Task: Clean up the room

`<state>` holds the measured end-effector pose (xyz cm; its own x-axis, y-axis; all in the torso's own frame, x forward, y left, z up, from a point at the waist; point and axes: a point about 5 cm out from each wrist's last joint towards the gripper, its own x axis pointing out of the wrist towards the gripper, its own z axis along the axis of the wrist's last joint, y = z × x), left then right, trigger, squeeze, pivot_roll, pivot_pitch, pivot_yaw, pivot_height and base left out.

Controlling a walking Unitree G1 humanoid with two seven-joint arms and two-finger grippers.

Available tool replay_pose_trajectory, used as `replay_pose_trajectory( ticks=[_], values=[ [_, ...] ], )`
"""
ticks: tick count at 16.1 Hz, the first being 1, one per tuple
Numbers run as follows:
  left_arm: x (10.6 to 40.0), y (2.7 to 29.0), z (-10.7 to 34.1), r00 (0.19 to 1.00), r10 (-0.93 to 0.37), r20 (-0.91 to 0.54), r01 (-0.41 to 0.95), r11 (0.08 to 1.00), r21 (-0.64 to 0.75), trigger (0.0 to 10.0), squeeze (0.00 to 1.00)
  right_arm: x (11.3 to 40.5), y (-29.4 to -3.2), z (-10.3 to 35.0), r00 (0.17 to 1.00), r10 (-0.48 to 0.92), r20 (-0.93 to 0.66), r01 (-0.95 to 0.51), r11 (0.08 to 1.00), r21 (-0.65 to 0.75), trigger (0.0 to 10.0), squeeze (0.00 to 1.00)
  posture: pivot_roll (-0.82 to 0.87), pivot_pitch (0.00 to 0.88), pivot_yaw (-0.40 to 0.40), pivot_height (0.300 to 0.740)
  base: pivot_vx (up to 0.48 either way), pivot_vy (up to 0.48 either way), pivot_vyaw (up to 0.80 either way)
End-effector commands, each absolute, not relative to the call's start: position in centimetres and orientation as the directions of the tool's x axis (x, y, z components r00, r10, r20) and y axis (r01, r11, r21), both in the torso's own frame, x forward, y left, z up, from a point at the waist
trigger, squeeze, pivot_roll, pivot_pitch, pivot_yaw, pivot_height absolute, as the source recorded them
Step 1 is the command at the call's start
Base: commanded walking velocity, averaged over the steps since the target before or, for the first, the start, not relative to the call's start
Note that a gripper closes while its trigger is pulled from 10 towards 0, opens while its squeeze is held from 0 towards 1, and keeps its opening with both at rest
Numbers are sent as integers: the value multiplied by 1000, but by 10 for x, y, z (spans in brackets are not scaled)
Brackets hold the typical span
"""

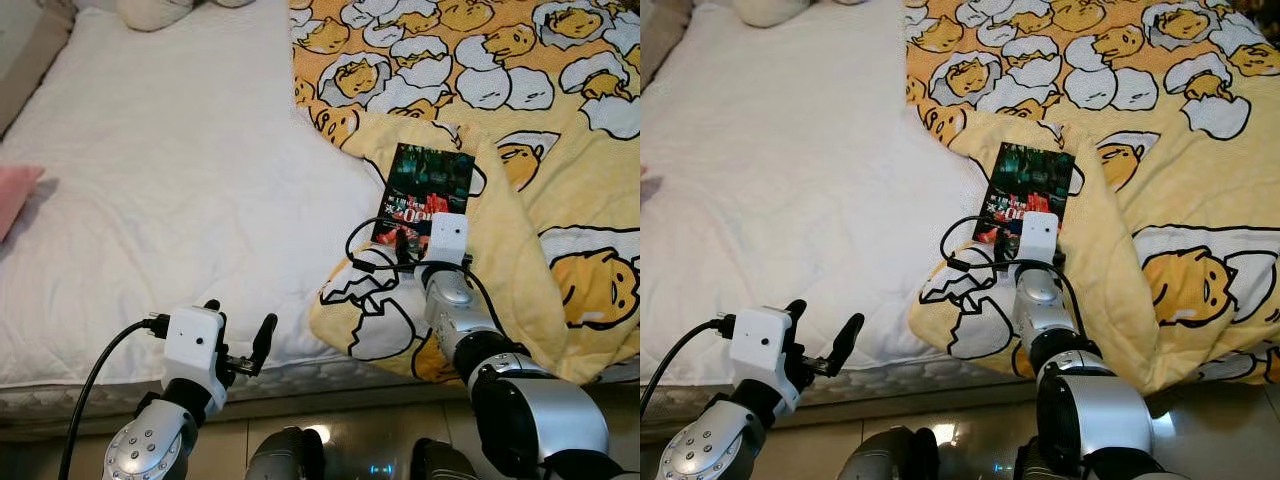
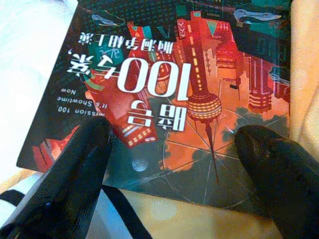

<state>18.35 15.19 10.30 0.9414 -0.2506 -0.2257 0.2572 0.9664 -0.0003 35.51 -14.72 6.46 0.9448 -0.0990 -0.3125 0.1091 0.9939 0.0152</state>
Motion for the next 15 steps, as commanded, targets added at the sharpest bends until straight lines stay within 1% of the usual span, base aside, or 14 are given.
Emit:
replay_pose_trajectory(
  ticks=[1, 4, 9, 11, 12, 13, 14, 15],
  values=[
    [182, 156, 103, 941, -239, -239, 249, 968, 13, 10000, 0, 339, -154, 40, 895, -143, -423, 170, 985, 28, 10000, 0, 170, 205, 185, 740, 0, 0, 0],
    [182, 156, 104, 942, -239, -237, 249, 968, 13, 10000, 0, 340, -158, 44, 901, -195, -386, 199, 979, -30, 10000, 0, 169, 205, 184, 740, 0, 0, 0],
    [182, 156, 103, 942, -238, -236, 248, 969, 11, 10000, 0, 339, -161, 42, 888, -232, -396, 247, 969, -13, 10000, 0, 163, 203, 177, 740, 0, 0, 0],
    [183, 155, 103, 942, -240, -233, 248, 969, 8, 10000, 0, 336, -166, 40, 871, -287, -400, 305, 952, -18, 10000, 0, 158, 201, 175, 740, 0, 0, 0],
    [184, 154, 102, 942, -240, -233, 249, 969, 7, 10000, 0, 336, -166, 39, 869, -289, -402, 310, 951, -12, 10000, 0, 152, 197, 170, 740, 0, 0, 0],
    [187, 152, 100, 943, -243, -228, 250, 968, 3, 10000, 0, 337, -152, 40, 900, -210, -383, 217, 976, -27, 10000, 0, 134, 183, 159, 740, 0, 0, 0],
    [189, 151, 99, 943, -244, -225, 251, 968, 2, 10000, 0, 337, -147, 41, 910, -182, -372, 180, 983, -41, 10000, 0, 125, 174, 151, 740, 0, 0, 0],
    [195, 148, 97, 945, -247, -213, 253, 967, 1, 10000, 0, 337, -136, 42, 932, -122, -340, 99, 992, -84, 10000, 0, 99, 145, 135, 740, 0, 0, 0]
  ],
)
